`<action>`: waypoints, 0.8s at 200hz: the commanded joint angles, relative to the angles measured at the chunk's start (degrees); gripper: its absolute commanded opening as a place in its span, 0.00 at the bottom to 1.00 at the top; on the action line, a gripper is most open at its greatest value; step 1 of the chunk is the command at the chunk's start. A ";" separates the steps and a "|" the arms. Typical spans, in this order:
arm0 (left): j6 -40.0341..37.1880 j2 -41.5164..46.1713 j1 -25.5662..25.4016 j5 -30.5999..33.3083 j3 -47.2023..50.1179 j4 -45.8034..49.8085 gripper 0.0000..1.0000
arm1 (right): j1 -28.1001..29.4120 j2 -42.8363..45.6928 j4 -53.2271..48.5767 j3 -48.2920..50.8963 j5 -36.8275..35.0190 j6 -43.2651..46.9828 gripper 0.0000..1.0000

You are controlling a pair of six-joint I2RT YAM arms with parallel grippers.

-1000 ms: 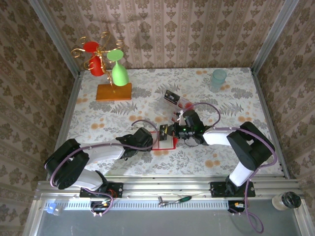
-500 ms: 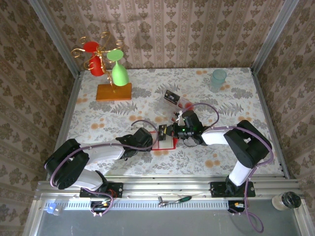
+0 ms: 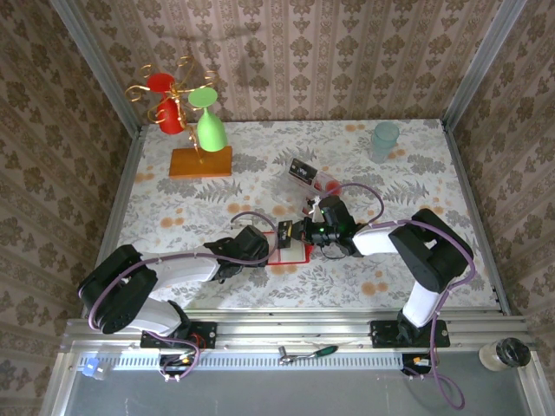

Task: Put the credit cards into the card holder
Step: Insert the credit card into the card slot.

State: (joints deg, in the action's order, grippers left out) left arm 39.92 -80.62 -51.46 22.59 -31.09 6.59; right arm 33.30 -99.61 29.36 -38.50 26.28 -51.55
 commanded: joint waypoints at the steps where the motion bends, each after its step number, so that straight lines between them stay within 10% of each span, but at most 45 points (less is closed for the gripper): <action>1: 0.85 0.12 -0.35 1.42 1.04 1.14 1.00 | 0.45 -1.53 1.97 0.20 1.23 -0.97 0.00; 160: 0.52 -0.15 -0.33 1.40 0.86 0.48 1.00 | 2.28 -1.42 3.07 3.87 -0.27 -1.49 0.00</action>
State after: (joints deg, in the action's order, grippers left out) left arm 39.92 -80.62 -51.46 22.59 -31.09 6.46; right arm 34.85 -100.62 32.23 -35.75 26.59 -52.80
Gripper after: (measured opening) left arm 0.999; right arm 0.064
